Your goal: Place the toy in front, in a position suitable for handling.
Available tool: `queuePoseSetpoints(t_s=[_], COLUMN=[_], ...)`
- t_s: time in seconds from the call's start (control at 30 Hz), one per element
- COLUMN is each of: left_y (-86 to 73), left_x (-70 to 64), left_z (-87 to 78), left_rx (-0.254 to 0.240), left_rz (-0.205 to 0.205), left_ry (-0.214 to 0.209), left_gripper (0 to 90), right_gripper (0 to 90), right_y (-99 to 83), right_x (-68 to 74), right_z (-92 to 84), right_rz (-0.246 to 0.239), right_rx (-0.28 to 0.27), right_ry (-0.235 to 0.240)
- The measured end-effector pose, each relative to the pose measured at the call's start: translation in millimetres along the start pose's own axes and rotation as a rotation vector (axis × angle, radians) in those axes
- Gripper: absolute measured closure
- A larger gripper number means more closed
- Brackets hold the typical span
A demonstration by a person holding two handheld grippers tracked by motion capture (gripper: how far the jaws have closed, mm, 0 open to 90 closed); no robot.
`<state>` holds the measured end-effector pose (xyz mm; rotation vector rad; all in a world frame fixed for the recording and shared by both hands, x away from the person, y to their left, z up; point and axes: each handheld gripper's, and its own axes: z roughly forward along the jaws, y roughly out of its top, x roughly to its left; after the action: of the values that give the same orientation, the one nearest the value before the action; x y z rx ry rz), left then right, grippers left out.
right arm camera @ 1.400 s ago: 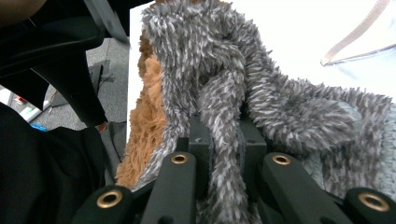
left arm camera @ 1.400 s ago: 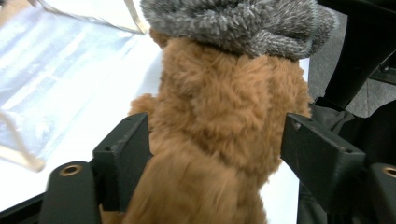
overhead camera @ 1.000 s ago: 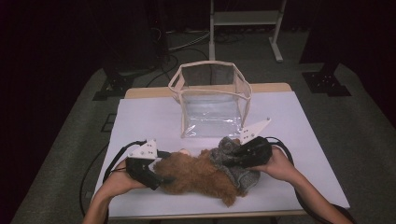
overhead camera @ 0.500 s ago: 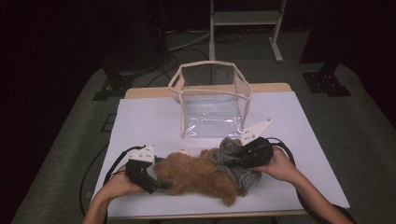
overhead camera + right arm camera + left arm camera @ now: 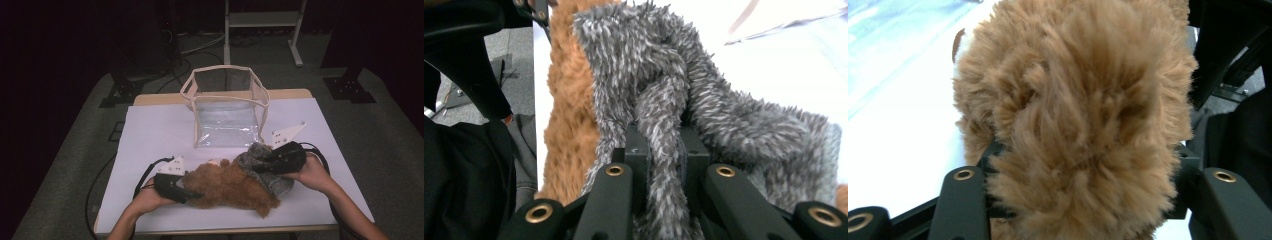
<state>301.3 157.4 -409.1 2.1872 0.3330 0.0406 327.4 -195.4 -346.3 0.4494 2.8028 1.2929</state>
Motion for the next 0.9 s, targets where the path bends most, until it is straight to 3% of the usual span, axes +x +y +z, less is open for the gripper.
queuePoseSetpoints(t_s=[0.07,0.17,0.33,0.43,0.57,0.63,0.9], left_y=[6.9,19.5,32.0,32.0,29.0,29.8,37.9], left_x=[-0.5,-1.4,0.5,0.2,-0.1,-0.4,0.0], left_z=[5.8,15.0,20.5,20.5,19.7,19.3,16.6], left_rx=[0.003,0.024,0.031,0.024,0.015,0.011,0.015], left_rz=[-0.005,0.019,0.034,0.027,0.013,0.014,0.021], left_ry=[0.006,0.013,0.019,0.021,0.020,0.023,0.033], left_gripper=[41.3,41.3,41.3,41.2,41.2,41.2,41.2], right_gripper=[79.0,79.0,79.0,79.0,79.0,79.0,78.9], right_y=[4.3,16.5,32.6,26.6,-1.5,-9.8,21.2], right_x=[1.2,7.6,19.0,18.1,6.1,1.6,9.3], right_z=[-10.1,-21.7,-20.4,-11.5,-2.6,-6.7,-19.9], right_rz=[-0.009,-0.036,-0.092,-0.086,-0.016,0.035,-0.049], right_rx=[-0.015,-0.046,-0.047,-0.020,0.040,-0.001,-0.027], right_ry=[-0.010,-0.018,-0.015,-0.010,-0.029,0.003,-0.029])
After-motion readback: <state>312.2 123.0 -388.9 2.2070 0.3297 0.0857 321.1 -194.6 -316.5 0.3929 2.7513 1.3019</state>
